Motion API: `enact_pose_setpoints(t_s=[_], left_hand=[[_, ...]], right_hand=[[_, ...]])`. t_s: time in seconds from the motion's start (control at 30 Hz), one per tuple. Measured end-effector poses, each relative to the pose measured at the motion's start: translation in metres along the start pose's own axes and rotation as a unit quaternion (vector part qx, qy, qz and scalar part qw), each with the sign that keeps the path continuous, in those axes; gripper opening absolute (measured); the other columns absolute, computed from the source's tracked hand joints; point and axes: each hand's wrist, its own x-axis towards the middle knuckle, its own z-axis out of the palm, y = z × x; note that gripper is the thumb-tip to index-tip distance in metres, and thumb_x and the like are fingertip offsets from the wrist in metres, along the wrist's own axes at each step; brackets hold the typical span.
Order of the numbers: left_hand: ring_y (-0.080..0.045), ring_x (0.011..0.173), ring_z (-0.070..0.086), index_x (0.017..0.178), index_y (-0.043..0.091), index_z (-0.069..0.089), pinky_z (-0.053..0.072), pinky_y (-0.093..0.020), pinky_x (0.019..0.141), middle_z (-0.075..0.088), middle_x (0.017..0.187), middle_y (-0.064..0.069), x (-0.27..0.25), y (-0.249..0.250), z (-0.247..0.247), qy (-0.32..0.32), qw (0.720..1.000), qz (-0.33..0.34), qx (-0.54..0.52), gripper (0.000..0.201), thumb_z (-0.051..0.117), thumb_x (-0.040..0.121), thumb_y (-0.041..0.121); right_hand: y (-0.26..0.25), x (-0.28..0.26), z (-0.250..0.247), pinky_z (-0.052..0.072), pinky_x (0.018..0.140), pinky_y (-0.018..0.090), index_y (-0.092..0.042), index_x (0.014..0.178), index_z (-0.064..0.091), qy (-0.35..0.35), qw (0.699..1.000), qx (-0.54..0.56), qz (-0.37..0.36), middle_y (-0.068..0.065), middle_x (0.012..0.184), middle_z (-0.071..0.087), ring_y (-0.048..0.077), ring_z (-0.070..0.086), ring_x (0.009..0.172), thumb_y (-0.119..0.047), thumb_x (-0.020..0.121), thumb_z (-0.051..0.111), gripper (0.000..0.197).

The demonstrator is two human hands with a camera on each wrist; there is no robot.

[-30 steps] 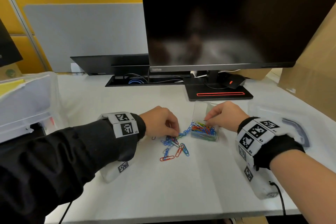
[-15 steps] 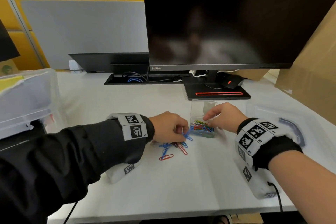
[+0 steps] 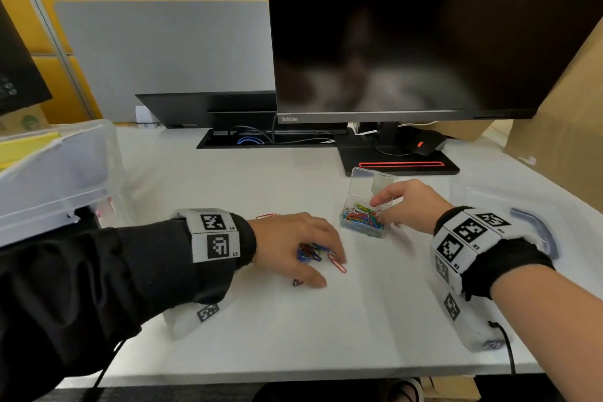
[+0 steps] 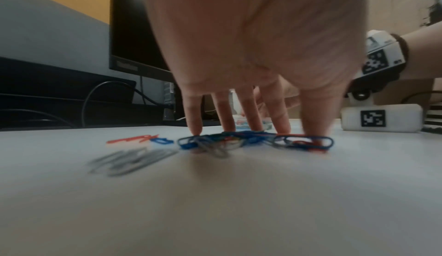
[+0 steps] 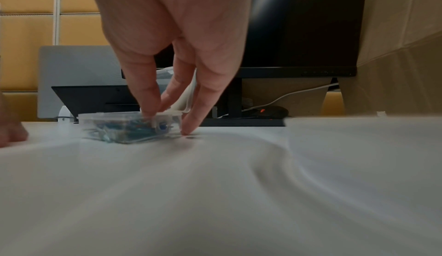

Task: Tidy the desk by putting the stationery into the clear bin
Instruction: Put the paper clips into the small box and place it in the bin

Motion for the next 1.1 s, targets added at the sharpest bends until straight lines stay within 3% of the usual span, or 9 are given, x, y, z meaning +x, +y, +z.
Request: enact_pose_setpoints(t_s=[0.07,0.13,0.23,0.3,0.37,0.5,0.7,0.9,1.1], left_hand=[[-0.01,0.107,0.053,0.107,0.022,0.067,0.038,-0.021,0.098,0.061,0.116,0.004,-0.006,-0.007,-0.003,0.045,0.999,0.006,-0.008,0.028,0.069,0.08,0.029],[-0.009,0.105,0.053,0.107,0.025,0.065,0.039,-0.02,0.097,0.06,0.114,0.006,-0.015,-0.014,-0.007,0.081,0.996,-0.023,-0.015,0.031,0.07,0.079,0.037],[-0.008,0.119,0.04,0.122,0.041,0.049,0.035,-0.028,0.106,0.045,0.126,0.016,-0.028,-0.022,-0.01,0.103,0.983,-0.148,-0.018,0.067,0.069,0.063,0.065],[-0.011,0.126,0.031,0.132,0.041,0.037,0.03,-0.034,0.112,0.036,0.133,0.014,-0.035,-0.024,-0.011,0.067,0.967,-0.243,-0.034,0.089,0.071,0.055,0.07],[-0.012,0.126,0.029,0.135,0.04,0.034,0.028,-0.034,0.113,0.034,0.131,0.011,-0.036,-0.023,-0.01,0.039,0.959,-0.277,-0.044,0.097,0.075,0.052,0.068],[-0.008,0.117,0.039,0.127,0.044,0.041,0.033,-0.026,0.108,0.037,0.119,0.012,-0.027,-0.014,-0.006,0.025,0.968,-0.244,-0.052,0.089,0.081,0.049,0.061],[-0.007,0.087,0.051,0.105,0.037,0.063,0.045,-0.023,0.093,0.051,0.11,0.006,-0.017,-0.012,-0.007,0.052,0.978,-0.177,-0.095,0.034,0.076,0.074,0.036],[-0.014,0.1,0.055,0.103,0.021,0.067,0.045,-0.027,0.093,0.062,0.109,0.001,-0.009,-0.018,-0.01,0.079,0.98,-0.175,-0.041,0.019,0.065,0.084,0.023],[-0.014,0.095,0.053,0.103,0.018,0.066,0.045,-0.026,0.085,0.059,0.101,0.002,0.02,-0.003,-0.018,0.205,0.969,-0.127,-0.054,0.016,0.061,0.088,0.018]], right_hand=[[0.0,0.0,0.001,0.043,0.077,0.028,-0.016,0.097,0.069,-0.004,1.0,0.005,-0.003,0.007,0.116,0.062,0.018,0.051,0.083,-0.004,0.078,0.068,0.023],[-0.001,-0.001,0.001,0.046,0.074,0.027,-0.016,0.097,0.069,-0.004,1.0,0.008,-0.005,0.006,0.115,0.061,0.018,0.053,0.081,-0.004,0.078,0.068,0.023],[-0.001,-0.001,0.001,0.047,0.063,0.02,-0.013,0.099,0.068,-0.003,1.0,0.011,-0.011,0.004,0.109,0.06,0.012,0.054,0.071,-0.002,0.078,0.068,0.024],[-0.002,-0.002,0.0,0.047,0.062,0.02,-0.013,0.101,0.068,-0.003,1.0,0.019,-0.01,0.002,0.106,0.058,0.014,0.055,0.073,-0.001,0.078,0.069,0.026],[-0.002,-0.003,0.0,0.049,0.065,0.023,-0.013,0.102,0.067,-0.009,1.0,0.019,-0.008,0.001,0.108,0.057,0.016,0.056,0.075,-0.002,0.077,0.07,0.028],[-0.003,-0.005,0.002,0.051,0.066,0.024,-0.015,0.105,0.066,-0.025,0.999,0.025,-0.008,0.001,0.111,0.056,0.017,0.057,0.073,-0.002,0.076,0.07,0.032],[-0.002,-0.005,0.004,0.055,0.081,0.032,-0.014,0.111,0.064,-0.031,0.999,0.031,-0.012,-0.002,0.108,0.054,0.02,0.06,0.087,0.001,0.076,0.068,0.039],[0.002,0.002,0.005,0.048,0.097,0.041,-0.017,0.108,0.066,-0.038,0.999,0.024,-0.03,-0.003,0.103,0.055,0.018,0.055,0.099,0.002,0.076,0.068,0.037],[0.003,0.005,0.008,0.048,0.097,0.041,-0.015,0.109,0.066,-0.049,0.998,0.019,-0.036,-0.011,0.089,0.053,0.018,0.055,0.1,0.003,0.076,0.066,0.037]])
